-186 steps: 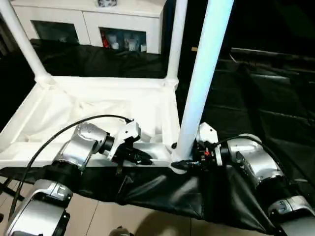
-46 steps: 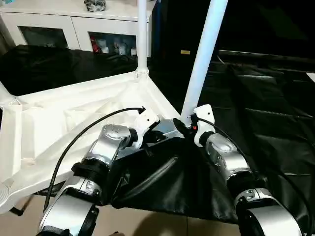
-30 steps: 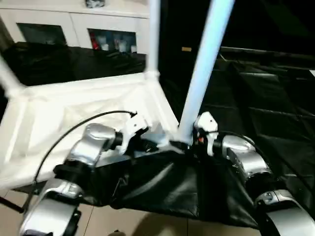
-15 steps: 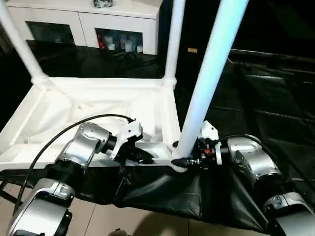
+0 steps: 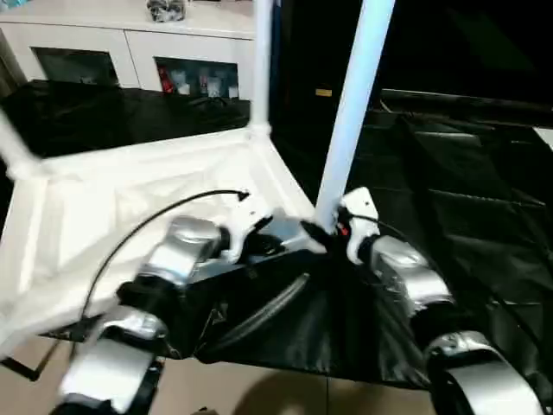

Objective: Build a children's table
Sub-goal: Rotate leg to tighten

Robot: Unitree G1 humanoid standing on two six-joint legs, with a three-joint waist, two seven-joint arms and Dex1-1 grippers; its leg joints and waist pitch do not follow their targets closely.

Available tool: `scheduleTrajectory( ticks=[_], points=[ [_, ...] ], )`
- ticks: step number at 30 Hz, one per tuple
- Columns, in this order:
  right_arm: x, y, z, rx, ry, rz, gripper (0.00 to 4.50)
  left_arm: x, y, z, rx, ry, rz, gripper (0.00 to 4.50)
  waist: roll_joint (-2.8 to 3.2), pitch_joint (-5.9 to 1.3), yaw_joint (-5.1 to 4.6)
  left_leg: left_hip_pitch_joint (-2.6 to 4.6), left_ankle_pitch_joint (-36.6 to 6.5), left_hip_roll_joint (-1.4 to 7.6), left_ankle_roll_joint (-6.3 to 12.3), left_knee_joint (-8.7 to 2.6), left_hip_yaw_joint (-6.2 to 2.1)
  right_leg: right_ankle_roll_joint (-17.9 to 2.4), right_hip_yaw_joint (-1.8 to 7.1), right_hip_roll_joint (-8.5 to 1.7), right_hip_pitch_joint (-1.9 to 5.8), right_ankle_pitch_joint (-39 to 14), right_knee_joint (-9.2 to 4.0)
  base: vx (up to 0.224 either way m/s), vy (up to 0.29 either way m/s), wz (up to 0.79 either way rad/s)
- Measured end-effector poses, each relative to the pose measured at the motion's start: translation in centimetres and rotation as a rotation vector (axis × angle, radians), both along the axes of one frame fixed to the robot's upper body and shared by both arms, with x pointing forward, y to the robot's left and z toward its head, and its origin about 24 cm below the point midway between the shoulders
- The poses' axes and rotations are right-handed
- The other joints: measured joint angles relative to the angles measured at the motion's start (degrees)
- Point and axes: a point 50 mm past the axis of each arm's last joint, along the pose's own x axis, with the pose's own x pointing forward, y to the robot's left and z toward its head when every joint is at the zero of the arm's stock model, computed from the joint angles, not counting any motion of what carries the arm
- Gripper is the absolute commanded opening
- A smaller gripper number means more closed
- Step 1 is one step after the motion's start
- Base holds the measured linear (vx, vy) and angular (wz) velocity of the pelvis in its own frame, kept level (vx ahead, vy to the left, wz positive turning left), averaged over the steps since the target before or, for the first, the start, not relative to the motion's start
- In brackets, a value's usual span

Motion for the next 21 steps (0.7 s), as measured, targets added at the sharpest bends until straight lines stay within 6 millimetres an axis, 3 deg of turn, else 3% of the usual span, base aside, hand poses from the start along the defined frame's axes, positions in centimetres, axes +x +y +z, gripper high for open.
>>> scheduleTrajectory(
  ticks=[3, 4, 7, 9, 12, 21],
  points=[
    [0.1, 0.0, 0.0, 0.000, -0.016, -0.055, 2.66, 0.0, -0.7, 0.0, -0.005, -0.015, 0.018, 0.00, 0.18, -0.10, 0.08, -0.03, 0.0, 0.00, 0.00, -0.05, 0.00, -0.2, 0.02, 0.00, 0.04, 0.1, 0.04, 0.000, 0.000, 0.00],
    [0.1, 0.0, 0.0, 0.008, -0.021, -0.064, 3.22, 0.0, -0.8, 0.0, -0.008, -0.016, 0.017, 0.00, 0.19, -0.11, 0.09, -0.07, 0.0, 0.00, 0.00, -0.11, 0.01, -0.1, 0.02, 0.00, 0.04, 0.1, 0.03, 0.000, 0.000, 0.00],
    [0.1, 0.1, -0.1, 0.002, -0.033, -0.072, 3.36, 0.0, -1.0, 0.0, -0.006, -0.027, 0.016, 0.00, 0.20, -0.12, 0.09, -0.45, 0.0, 0.00, 0.01, -0.20, 0.00, -0.1, -0.01, 0.00, -0.02, 0.0, -0.01, 0.000, 0.000, 0.00],
    [0.1, 0.2, -0.1, -0.001, -0.038, -0.070, 3.66, 0.0, -1.0, 0.0, -0.004, -0.033, 0.012, 0.00, 0.20, -0.12, 0.09, -0.46, 0.0, 0.00, 0.01, -0.19, 0.00, -0.1, -0.02, 0.00, -0.02, 0.0, -0.01, 0.000, 0.000, 0.00],
    [0.0, 0.5, 0.0, 0.004, -0.047, -0.050, 3.73, -0.1, -0.8, 0.1, 0.000, -0.038, -0.010, 0.00, 0.19, -0.09, -0.08, -0.47, 0.0, 0.01, 0.00, -0.19, -0.01, -0.1, -0.01, 0.00, -0.03, 0.0, -0.01, 0.000, 0.000, 0.00],
    [-1.5, -0.7, 0.3, 0.017, -0.059, 0.328, 3.73, -1.2, 1.7, 0.5, -0.013, 0.004, -0.195, 0.00, 0.19, -0.08, -0.03, -0.70, 0.0, 0.09, 0.04, -0.42, 0.04, -0.2, -0.10, 0.07, -0.54, -0.1, 0.07, 0.000, 0.000, 0.00]
  ],
)
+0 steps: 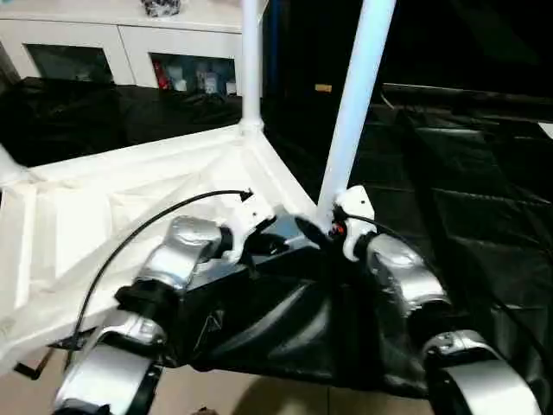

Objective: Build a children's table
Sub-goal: Rotate leg to tighten

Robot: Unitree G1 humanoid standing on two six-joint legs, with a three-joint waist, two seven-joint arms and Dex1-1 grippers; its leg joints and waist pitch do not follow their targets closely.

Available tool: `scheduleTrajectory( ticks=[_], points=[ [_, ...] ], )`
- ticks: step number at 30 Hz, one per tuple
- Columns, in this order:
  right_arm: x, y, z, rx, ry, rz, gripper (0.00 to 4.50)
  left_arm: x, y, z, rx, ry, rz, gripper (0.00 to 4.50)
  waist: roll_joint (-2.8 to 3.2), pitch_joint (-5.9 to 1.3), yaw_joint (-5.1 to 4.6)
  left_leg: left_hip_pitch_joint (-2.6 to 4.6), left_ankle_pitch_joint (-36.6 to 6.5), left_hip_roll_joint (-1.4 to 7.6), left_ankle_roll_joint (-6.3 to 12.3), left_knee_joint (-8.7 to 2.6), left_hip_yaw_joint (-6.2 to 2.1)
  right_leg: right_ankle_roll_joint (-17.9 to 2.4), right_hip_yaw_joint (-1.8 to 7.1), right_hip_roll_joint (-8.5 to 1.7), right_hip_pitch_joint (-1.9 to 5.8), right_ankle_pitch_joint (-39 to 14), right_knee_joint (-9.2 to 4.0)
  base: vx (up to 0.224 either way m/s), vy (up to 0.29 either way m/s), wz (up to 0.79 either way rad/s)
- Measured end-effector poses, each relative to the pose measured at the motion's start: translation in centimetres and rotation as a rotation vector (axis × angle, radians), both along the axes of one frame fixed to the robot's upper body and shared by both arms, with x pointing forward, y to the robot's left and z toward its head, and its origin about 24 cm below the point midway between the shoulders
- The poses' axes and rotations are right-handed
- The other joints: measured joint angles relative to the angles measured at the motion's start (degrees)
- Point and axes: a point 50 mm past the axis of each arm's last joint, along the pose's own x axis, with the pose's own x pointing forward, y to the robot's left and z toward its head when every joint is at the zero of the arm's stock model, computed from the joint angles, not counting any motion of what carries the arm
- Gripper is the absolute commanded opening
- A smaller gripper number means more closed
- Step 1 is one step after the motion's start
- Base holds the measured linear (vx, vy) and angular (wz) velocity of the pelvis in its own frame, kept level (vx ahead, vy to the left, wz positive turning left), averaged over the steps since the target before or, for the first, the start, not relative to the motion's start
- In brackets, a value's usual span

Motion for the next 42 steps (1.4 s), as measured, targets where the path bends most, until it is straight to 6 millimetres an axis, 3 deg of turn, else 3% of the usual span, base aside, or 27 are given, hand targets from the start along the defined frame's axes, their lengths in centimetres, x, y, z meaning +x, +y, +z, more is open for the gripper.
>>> scheduleTrajectory(
  ticks=[6, 7, 11, 13, 16, 23, 26, 28, 35, 40, 41, 42],
  points=[
    [-1.5, -1.1, 0.2, -0.012, 0.060, 0.273, 3.73, -0.8, 1.3, 0.0, 0.000, 0.067, -0.107, 0.00, -0.09, 0.05, 0.70, 0.07, 0.0, 0.03, -0.01, 0.19, 0.00, 0.0, 0.01, 0.00, 0.03, 0.0, 0.08, 0.000, 0.000, 0.00],
    [-1.7, -1.2, 0.3, -0.009, 0.077, 0.317, 3.48, -0.9, 1.5, 0.0, 0.001, 0.080, -0.126, 0.00, -0.15, 0.06, 0.87, 0.08, 0.0, 0.04, -0.01, 0.23, 0.00, 0.0, 0.01, 0.00, 0.05, 0.0, 0.10, 0.000, 0.000, 0.00],
    [-2.2, -1.4, 0.6, -0.013, 0.110, 0.416, 3.36, -1.2, 2.1, 0.3, 0.019, 0.105, -0.184, 0.00, -0.25, 0.08, 1.28, 0.08, 0.0, 0.04, -0.02, 0.25, 0.00, -0.1, 0.01, 0.00, 0.06, 0.0, 0.08, 0.000, 0.000, 0.00],
    [-2.6, -1.2, 0.7, -0.008, 0.132, 0.480, 3.01, -1.5, 2.5, 0.4, 0.022, 0.130, -0.213, 0.00, -0.29, 0.09, 1.44, 0.06, 0.0, 0.05, -0.02, 0.23, 0.00, -0.1, 0.00, 0.00, 0.04, 0.0, 0.08, 0.000, 0.000, 0.00],
    [-2.9, -1.1, 0.6, 0.005, 0.154, 0.512, 2.79, -1.6, 2.6, 0.4, 0.026, 0.144, -0.234, 0.00, -0.31, 0.09, 1.68, 0.00, 0.0, 0.04, -0.01, 0.25, 0.00, -0.1, 0.00, -0.01, 0.00, 0.0, 0.08, 0.000, 0.000, 0.00],
    [-3.1, -1.0, 0.6, 0.009, 0.161, 0.512, 2.74, -1.8, 2.7, 0.3, 0.023, 0.146, -0.234, 0.00, -0.31, 0.09, 1.69, 0.02, 0.0, 0.04, -0.02, 0.27, 0.00, -0.1, 0.01, -0.01, 0.02, 0.0, 0.09, 0.000, 0.000, 0.00],
    [-2.5, -0.8, 0.2, 0.016, 0.133, 0.380, 2.74, -1.4, 2.6, 0.2, 0.019, 0.107, -0.152, 0.00, -0.38, 0.05, 1.40, 0.14, 0.0, 0.04, -0.04, 0.33, -0.01, -0.1, 0.02, -0.01, 0.13, 0.1, 0.17, 0.000, 0.000, 0.00],
    [-1.4, -0.3, -0.1, 0.031, 0.110, 0.199, 2.73, -0.6, 2.1, 0.0, 0.024, 0.066, -0.055, 0.00, -0.37, 0.05, 0.98, 0.28, 0.0, 0.02, -0.06, 0.36, -0.01, -0.1, 0.05, -0.02, 0.42, 0.1, 0.13, 0.000, 0.000, 0.00],
    [0.9, 0.6, -0.6, 0.067, 0.082, -0.271, 2.72, 1.0, -1.0, -0.4, 0.017, -0.012, 0.142, 0.00, -0.29, 0.02, -0.01, 0.28, 0.0, -0.05, -0.06, 0.38, -0.02, 0.1, 0.15, -0.04, 0.48, 0.0, 0.00, 0.000, 0.000, 0.00],
    [1.5, 0.9, -0.5, 0.063, 0.061, -0.414, 2.72, 1.2, -2.4, -0.6, 0.002, -0.034, 0.207, 0.00, 0.18, -0.23, 0.15, 0.24, 0.0, -0.05, -0.05, 0.33, -0.02, -0.1, 0.14, -0.04, 0.50, 0.1, -0.01, 0.000, 0.000, 0.00],
    [1.5, 0.9, -0.5, 0.062, 0.057, -0.420, 3.28, 1.2, -2.5, -0.6, 0.001, -0.035, 0.209, 0.00, 0.30, -0.30, 0.16, 0.21, 0.0, -0.06, -0.04, 0.29, -0.02, 0.0, 0.14, -0.04, 0.50, 0.1, -0.05, 0.000, 0.000, 0.00],
    [1.5, 0.9, -0.5, 0.067, 0.055, -0.424, 3.42, 1.1, -2.6, -0.7, 0.003, -0.036, 0.205, 0.00, 0.37, -0.33, 0.18, 0.20, 0.0, -0.07, -0.03, 0.26, -0.01, 0.0, 0.14, -0.05, 0.50, 0.1, -0.06, 0.000, 0.000, 0.00]
  ],
)
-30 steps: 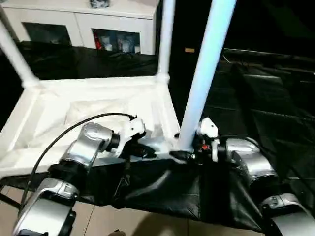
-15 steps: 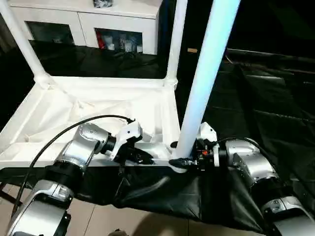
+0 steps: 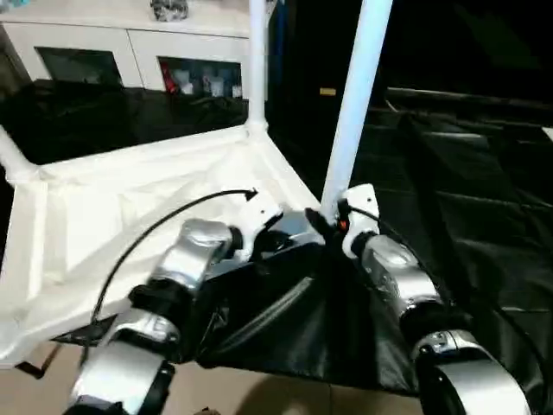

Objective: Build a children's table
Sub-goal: Rotate leg to tighten

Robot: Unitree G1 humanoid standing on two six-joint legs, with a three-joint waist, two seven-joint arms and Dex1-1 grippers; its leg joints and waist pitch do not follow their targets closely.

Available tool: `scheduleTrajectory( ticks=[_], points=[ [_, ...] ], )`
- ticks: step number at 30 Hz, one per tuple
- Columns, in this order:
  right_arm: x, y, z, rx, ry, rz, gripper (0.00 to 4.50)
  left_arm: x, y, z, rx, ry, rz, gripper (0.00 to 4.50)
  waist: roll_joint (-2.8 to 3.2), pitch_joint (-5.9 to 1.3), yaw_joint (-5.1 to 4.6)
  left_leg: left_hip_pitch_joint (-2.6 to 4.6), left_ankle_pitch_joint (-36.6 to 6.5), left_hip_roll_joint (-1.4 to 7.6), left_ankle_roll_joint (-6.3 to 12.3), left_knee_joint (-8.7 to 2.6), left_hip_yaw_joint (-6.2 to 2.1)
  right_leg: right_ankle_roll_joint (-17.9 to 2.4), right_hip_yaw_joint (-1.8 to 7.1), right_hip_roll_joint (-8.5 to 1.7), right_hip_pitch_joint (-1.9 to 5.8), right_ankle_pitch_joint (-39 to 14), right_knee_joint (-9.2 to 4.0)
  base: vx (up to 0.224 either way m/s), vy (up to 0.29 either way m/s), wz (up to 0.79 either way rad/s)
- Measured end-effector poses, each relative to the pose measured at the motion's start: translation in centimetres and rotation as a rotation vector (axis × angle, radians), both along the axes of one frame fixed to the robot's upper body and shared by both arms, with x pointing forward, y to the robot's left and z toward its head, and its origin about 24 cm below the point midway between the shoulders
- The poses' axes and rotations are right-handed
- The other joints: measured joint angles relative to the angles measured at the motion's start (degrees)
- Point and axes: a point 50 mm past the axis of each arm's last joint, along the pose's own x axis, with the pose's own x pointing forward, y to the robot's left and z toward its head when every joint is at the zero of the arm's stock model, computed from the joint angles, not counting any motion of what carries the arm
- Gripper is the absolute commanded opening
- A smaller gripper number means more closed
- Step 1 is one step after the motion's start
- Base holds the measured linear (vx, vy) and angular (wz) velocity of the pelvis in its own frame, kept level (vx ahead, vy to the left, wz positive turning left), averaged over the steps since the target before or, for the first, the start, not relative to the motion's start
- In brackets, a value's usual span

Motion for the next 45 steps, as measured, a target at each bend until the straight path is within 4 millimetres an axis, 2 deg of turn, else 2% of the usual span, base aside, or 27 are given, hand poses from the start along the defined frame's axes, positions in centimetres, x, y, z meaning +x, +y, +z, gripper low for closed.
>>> scheduleTrajectory(
  ticks=[2, 4, 8, 13, 20, 23, 26, 40, 42, 45],
  points=[
    [0.0, 0.2, -0.1, -0.001, -0.001, 0.003, 3.48, 0.0, -0.1, 0.0, 0.005, -0.008, -0.002, 0.00, 0.01, 0.00, 0.01, -0.01, 0.0, 0.02, 0.00, -0.03, -0.01, 0.0, -0.04, 0.00, -0.01, 0.0, 0.00, 0.000, 0.000, 0.00],
    [-0.1, 0.2, 0.0, -0.002, -0.003, 0.013, 3.80, 0.0, 0.0, 0.0, 0.008, -0.015, -0.007, 0.00, 0.01, 0.00, -0.06, -0.01, 0.0, 0.02, 0.00, -0.02, -0.01, 0.0, -0.04, 0.00, -0.01, 0.0, 0.00, 0.000, 0.000, 0.00],
    [-0.3, 0.4, 0.0, 0.011, -0.015, 0.073, 3.89, -0.2, 0.5, 0.1, 0.013, -0.020, -0.037, 0.00, -0.01, 0.02, -0.29, -0.04, 0.0, 0.02, 0.00, -0.11, 0.00, 0.0, -0.04, 0.00, -0.10, 0.0, -0.04, 0.000, 0.000, 0.00],
    [-1.5, -0.9, 0.0, 0.002, -0.029, 0.305, 3.89, -0.8, 2.2, 0.3, 0.007, 0.008, -0.128, 0.00, -0.01, 0.01, -0.42, -0.07, 0.0, 0.10, 0.02, -0.36, 0.01, 0.0, -0.12, 0.10, -0.18, -0.2, -0.04, 0.000, 0.000, 0.00],
    [-3.5, -2.0, 0.5, 0.018, 0.029, 0.645, 3.89, -2.0, 4.4, 0.5, 0.012, 0.093, -0.292, 0.00, -0.01, 0.02, 0.21, -0.07, 0.0, 0.14, 0.01, -0.30, 0.01, 0.0, -0.15, 0.10, -0.21, -0.2, 0.04, 0.000, 0.000, 0.00],
    [-4.1, -1.7, 0.7, 0.013, 0.052, 0.769, 3.89, -2.4, 4.3, 0.7, 0.020, 0.121, -0.366, 0.00, -0.01, 0.02, 1.06, 0.00, 0.0, 0.14, 0.01, -0.16, 0.01, 0.0, -0.14, 0.06, -0.16, -0.2, 0.04, 0.000, 0.000, 0.00],
    [-4.6, -1.8, 0.8, 0.013, 0.084, 0.856, 3.59, -2.7, 4.7, 0.8, 0.028, 0.145, -0.409, 0.00, 0.00, 0.03, 1.32, -0.04, 0.0, 0.14, 0.01, -0.08, 0.02, 0.0, -0.11, 0.04, -0.16, -0.2, 0.04, 0.000, 0.000, 0.00],
    [-5.1, -2.1, 1.1, 0.005, 0.136, 0.927, 2.66, -3.3, 4.9, 0.7, 0.018, 0.178, -0.450, 0.00, -0.02, 0.04, 1.74, -0.05, 0.0, 0.13, 0.01, -0.11, 0.01, 0.0, -0.13, 0.02, -0.16, -0.2, 0.04, 0.000, 0.000, 0.00],
    [-4.9, -2.2, 1.0, 0.003, 0.117, 0.874, 2.63, -3.1, 4.8, 0.6, 0.018, 0.158, -0.414, 0.00, -0.02, 0.04, 1.77, -0.02, 0.0, 0.13, 0.00, -0.09, 0.02, 0.0, -0.12, 0.02, -0.09, -0.2, 0.05, 0.000, 0.000, 0.00],
    [-3.8, -1.7, 0.3, 0.004, 0.076, 0.668, 2.62, -2.3, 4.3, 0.3, 0.026, 0.101, -0.303, 0.00, -0.05, 0.02, 1.09, 0.23, 0.0, 0.11, -0.01, -0.06, 0.00, 0.3, -0.09, 0.02, 0.21, -0.4, 0.05, 0.000, 0.000, 0.00]
  ],
)
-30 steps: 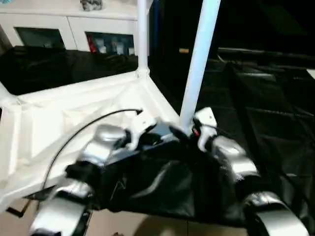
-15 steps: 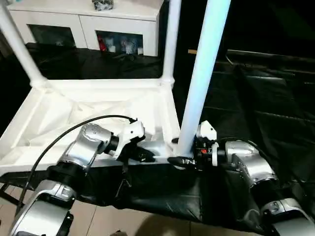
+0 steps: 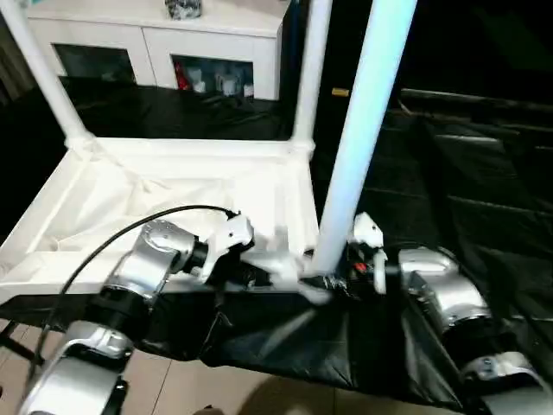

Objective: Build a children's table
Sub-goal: Rotate leg to tighten

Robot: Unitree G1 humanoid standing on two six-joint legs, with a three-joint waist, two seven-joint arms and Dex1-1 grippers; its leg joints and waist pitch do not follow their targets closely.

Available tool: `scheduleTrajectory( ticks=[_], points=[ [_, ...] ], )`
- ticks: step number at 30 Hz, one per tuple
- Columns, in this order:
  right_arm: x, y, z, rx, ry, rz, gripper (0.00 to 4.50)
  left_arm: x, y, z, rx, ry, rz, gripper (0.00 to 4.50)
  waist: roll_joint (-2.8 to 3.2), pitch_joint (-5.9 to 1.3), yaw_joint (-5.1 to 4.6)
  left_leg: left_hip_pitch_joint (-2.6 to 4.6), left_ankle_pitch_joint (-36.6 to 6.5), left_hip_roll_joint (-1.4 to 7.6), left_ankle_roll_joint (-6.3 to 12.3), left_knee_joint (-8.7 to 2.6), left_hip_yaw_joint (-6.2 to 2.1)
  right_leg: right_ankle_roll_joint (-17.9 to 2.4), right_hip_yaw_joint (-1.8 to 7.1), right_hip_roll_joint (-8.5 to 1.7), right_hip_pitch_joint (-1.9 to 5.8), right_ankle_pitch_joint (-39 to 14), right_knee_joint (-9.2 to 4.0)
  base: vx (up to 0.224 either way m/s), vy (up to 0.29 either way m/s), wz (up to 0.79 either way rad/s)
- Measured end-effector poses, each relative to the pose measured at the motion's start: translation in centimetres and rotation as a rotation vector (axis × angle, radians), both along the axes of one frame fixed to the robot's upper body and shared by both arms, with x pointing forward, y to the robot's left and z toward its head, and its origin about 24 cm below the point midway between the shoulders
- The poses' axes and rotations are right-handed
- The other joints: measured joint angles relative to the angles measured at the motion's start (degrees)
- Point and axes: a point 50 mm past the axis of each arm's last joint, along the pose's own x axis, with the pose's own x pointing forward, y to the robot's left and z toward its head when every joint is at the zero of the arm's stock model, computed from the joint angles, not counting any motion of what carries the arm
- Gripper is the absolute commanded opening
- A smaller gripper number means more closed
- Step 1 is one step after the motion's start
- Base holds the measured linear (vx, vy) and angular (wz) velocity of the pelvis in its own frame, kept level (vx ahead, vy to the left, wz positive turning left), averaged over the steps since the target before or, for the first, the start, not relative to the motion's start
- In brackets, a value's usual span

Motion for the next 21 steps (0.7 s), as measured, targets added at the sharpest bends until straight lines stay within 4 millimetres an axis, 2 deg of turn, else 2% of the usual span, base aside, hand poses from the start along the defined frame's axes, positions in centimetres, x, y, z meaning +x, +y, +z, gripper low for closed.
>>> scheduleTrajectory(
  ticks=[6, 11, 15, 16, 19, 20, 21],
  points=[
    [1.8, 0.8, -0.5, 0.008, -0.033, -0.351, 2.61, 1.3, -1.8, -0.3, 0.000, -0.056, 0.162, 0.00, 0.03, 0.00, -0.85, 0.40, 0.0, -0.09, 0.00, -0.02, 0.00, 0.2, 0.12, -0.02, 0.15, -0.1, -0.05, 0.000, 0.000, 0.00],
    [3.4, 1.7, -0.4, -0.008, -0.043, -0.644, 2.61, 2.0, -4.0, -0.5, -0.020, -0.095, 0.288, 0.00, 0.29, -0.07, -1.35, 0.39, 0.0, -0.12, 0.00, -0.03, 0.01, 0.1, 0.15, -0.03, 0.10, -0.1, -0.06, 0.000, 0.000, 0.00],
    [3.5, 1.6, -0.3, -0.019, -0.084, -0.680, 2.61, 2.0, -4.5, -0.4, -0.038, -0.103, 0.300, 0.00, 0.38, -0.11, -1.30, 0.08, 0.0, -0.14, 0.01, -0.29, 0.02, 0.0, 0.14, -0.03, 0.05, 0.0, -0.09, 0.000, 0.000, 0.00],
    [3.6, 1.5, -0.2, -0.015, -0.088, -0.682, 2.96, 2.0, -4.6, -0.3, -0.041, -0.104, 0.299, 0.00, 0.43, -0.14, -1.27, -0.08, 0.0, -0.13, 0.02, -0.32, -0.01, 0.1, 0.10, -0.03, 0.01, 0.0, -0.09, 0.000, 0.000, 0.00],
    [3.5, 1.6, -0.2, 0.002, -0.095, -0.677, 2.96, 2.0, -4.4, -0.2, -0.043, -0.106, 0.287, 0.00, 0.47, -0.14, -1.32, -0.27, 0.0, -0.12, 0.02, -0.34, -0.02, 0.1, 0.05, -0.02, -0.16, -0.1, -0.09, 0.000, 0.000, 0.00],
    [3.5, 1.6, -0.2, 0.006, -0.096, -0.666, 3.34, 2.0, -4.2, -0.2, -0.044, -0.105, 0.282, 0.00, 0.47, -0.14, -1.33, -0.28, 0.0, -0.12, 0.02, -0.34, -0.02, 0.1, 0.06, -0.02, -0.16, -0.1, -0.09, 0.000, 0.000, 0.00],
    [3.4, 1.7, -0.2, 0.010, -0.096, -0.649, 3.38, 1.9, -4.0, -0.2, -0.044, -0.104, 0.275, 0.00, 0.47, -0.14, -1.37, -0.27, 0.0, -0.12, 0.02, -0.34, -0.02, 0.1, 0.06, -0.02, -0.16, -0.1, -0.09, 0.000, 0.000, 0.00]
  ],
)
